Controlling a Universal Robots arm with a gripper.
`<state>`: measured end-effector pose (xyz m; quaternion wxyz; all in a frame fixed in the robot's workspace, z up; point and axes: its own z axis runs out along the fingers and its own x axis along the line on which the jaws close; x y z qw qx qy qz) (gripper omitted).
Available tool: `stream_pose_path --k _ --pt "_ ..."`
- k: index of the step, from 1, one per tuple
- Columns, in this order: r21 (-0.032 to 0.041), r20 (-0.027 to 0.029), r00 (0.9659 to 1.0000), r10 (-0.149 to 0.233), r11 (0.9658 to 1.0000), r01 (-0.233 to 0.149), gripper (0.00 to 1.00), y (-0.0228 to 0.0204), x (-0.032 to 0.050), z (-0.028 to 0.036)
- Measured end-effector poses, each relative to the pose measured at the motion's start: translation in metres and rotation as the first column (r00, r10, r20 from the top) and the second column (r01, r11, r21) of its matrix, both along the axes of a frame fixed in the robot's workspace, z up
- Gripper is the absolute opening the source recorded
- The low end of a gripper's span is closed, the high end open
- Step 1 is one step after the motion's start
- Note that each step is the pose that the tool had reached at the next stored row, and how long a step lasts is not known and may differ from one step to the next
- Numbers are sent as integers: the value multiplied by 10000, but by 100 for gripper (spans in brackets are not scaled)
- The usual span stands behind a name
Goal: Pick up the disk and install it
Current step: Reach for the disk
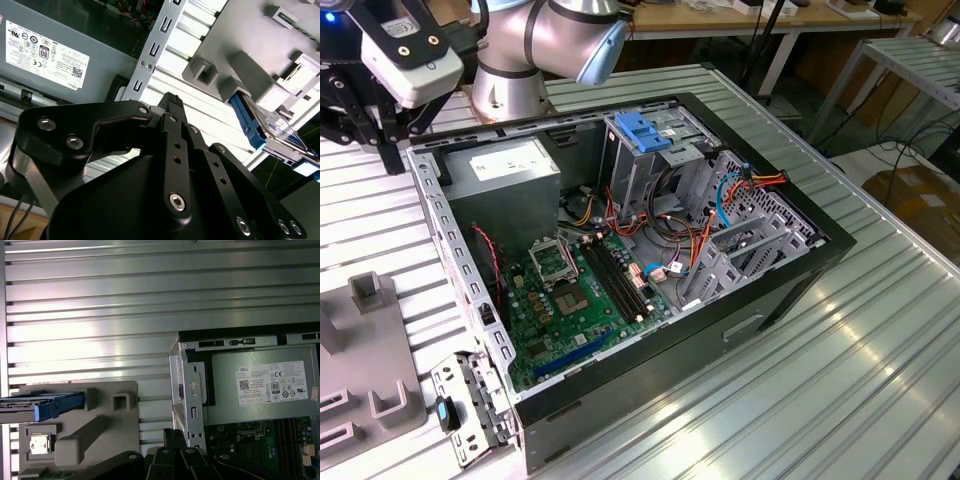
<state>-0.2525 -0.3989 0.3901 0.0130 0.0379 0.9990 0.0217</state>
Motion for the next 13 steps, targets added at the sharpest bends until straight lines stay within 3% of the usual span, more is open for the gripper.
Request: stream_pose_path --k 13 --pt "0 0 10000 0 10000 0 11 0 -100 -3"
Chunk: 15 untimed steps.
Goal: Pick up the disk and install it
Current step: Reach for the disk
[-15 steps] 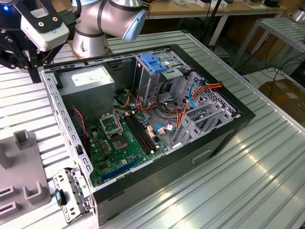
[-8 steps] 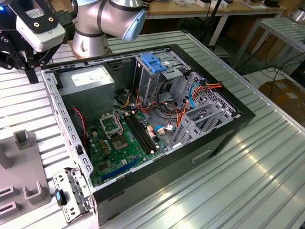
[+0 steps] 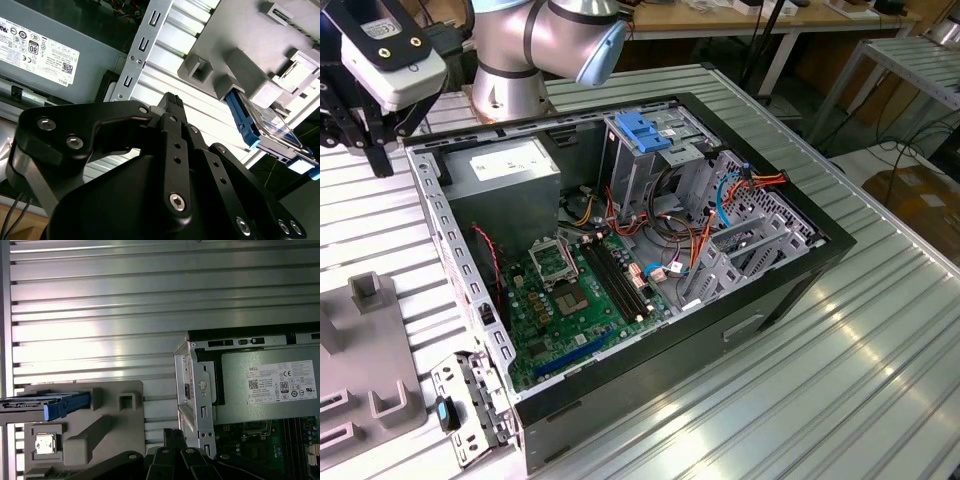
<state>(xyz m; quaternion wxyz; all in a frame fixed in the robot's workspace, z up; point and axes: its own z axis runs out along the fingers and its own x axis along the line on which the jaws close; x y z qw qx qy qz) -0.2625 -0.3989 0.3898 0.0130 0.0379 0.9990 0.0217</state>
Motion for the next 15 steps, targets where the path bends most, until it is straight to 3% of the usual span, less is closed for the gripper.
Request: stream_pose_path --k 15 --pt "0 0 10000 0 10000 0 11 0 -107 -3"
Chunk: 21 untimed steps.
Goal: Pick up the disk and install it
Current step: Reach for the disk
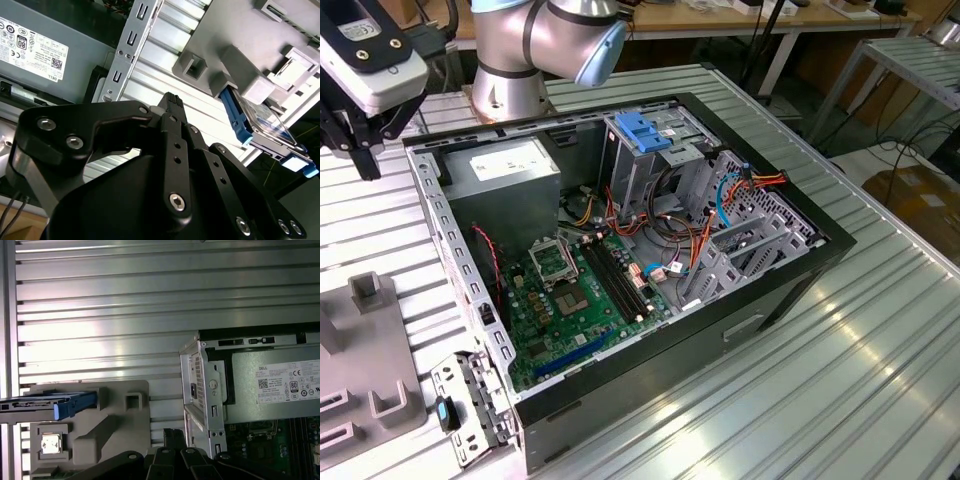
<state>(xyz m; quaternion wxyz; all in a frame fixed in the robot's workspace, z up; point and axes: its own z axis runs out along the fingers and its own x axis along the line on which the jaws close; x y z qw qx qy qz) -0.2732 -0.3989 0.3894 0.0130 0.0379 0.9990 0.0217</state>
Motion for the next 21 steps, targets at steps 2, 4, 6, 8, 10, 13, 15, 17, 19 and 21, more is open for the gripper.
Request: stream_pose_path --k 2,4,6,8,10,13,15,17,19,21 --pt "0 0 10000 0 10000 0 11 0 -19 0" --pt "0 0 10000 1 10000 -1 11 0 -35 -1" --pt "0 0 10000 0 10000 0 11 0 -52 -1" --pt "-1 -1 10000 0 10000 0 11 0 -68 -2" --pt "0 0 10000 0 10000 0 11 0 -85 -3" --pt "0 0 10000 0 10000 0 11 0 -110 -3" --pt "0 0 10000 0 10000 0 11 0 -124 -3" --pt "0 0 10000 0 10000 0 11 0 -143 -4" --pt "-1 -1 10000 0 10000 0 11 0 -156 -4" --pt "0 0 10000 0 10000 0 11 0 -172 -5"
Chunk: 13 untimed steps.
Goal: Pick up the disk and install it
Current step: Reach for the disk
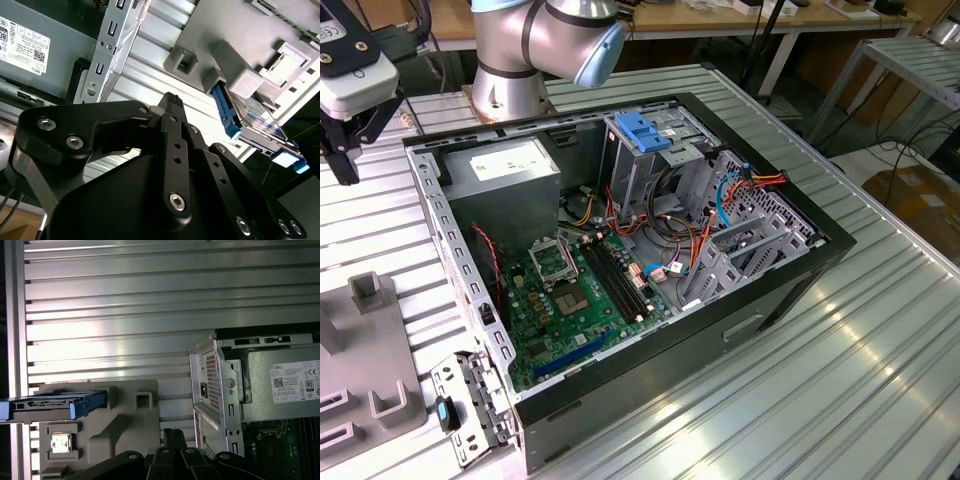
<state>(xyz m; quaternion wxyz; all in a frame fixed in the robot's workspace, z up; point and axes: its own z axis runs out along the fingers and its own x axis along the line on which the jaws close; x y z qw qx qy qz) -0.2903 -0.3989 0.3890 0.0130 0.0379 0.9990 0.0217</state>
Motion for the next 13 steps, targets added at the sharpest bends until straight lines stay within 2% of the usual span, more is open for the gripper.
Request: stream_pose_path --k 13 --pt "0 0 10000 -1 10000 1 11 0 -94 -3"
